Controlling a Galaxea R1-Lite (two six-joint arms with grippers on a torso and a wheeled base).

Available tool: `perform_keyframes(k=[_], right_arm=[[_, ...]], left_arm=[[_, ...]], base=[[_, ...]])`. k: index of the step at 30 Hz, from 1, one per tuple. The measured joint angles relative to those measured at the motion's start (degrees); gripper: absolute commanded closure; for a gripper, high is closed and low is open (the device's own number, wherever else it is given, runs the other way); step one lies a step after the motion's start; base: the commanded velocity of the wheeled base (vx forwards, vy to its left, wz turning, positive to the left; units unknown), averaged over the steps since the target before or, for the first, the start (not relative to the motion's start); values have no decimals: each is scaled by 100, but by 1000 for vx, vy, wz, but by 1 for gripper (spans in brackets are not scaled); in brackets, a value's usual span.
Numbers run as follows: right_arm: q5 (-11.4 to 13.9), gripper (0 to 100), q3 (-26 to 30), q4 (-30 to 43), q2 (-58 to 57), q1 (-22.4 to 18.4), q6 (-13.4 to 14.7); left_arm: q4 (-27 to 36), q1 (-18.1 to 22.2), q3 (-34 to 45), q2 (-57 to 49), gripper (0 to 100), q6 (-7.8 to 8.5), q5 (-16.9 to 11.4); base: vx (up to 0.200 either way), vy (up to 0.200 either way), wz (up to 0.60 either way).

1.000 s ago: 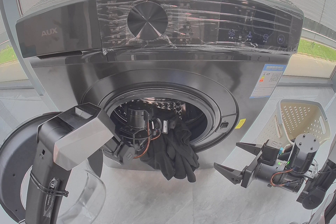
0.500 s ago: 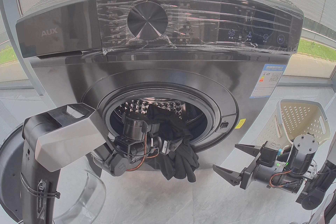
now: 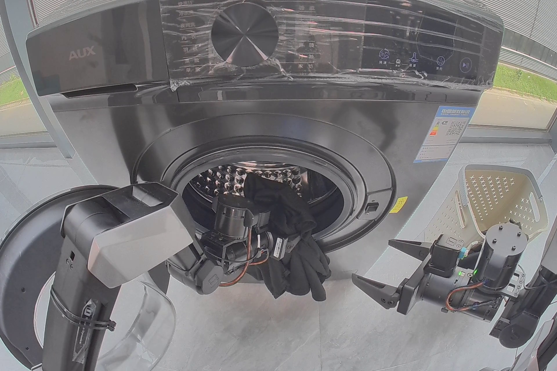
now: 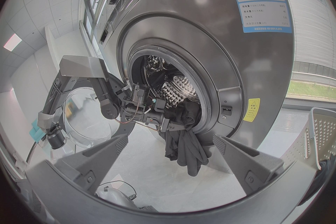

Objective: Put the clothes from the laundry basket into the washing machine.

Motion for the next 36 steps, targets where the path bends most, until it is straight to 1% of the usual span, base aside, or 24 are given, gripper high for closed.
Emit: perform_keyframes(k=[9, 13, 19, 21, 25, 26, 32, 36], right_arm=[[0, 0, 4, -1, 0, 11, 4], [1, 0, 4, -1, 0, 45, 11], [-2, 0, 4, -1, 2, 63, 11], [-2, 0, 1, -1, 5, 67, 11], [0, 0, 4, 0, 9, 67, 11], [0, 0, 4, 0, 11, 67, 12], [0, 0, 9, -1, 11, 69, 11], [1, 0, 9, -1, 13, 61, 11]], left_arm=[[-364, 33, -151, 115, 100, -17, 49], [-545, 55, -400, 121, 100, -38, 194], [-657, 124, -1117, 154, 100, -78, 432], [-679, 163, -1403, 184, 100, -98, 551], [-697, 232, -1729, 265, 100, -111, 719], [-701, 249, -1762, 291, 0, -113, 730], [-720, 279, -1786, 366, 0, -116, 735], [-706, 262, -1608, 350, 0, -122, 733]], base=[[0, 0, 0], [0, 0, 0], [0, 0, 0], [0, 0, 0], [0, 0, 0], [0, 0, 0], [0, 0, 0], [0, 0, 0]])
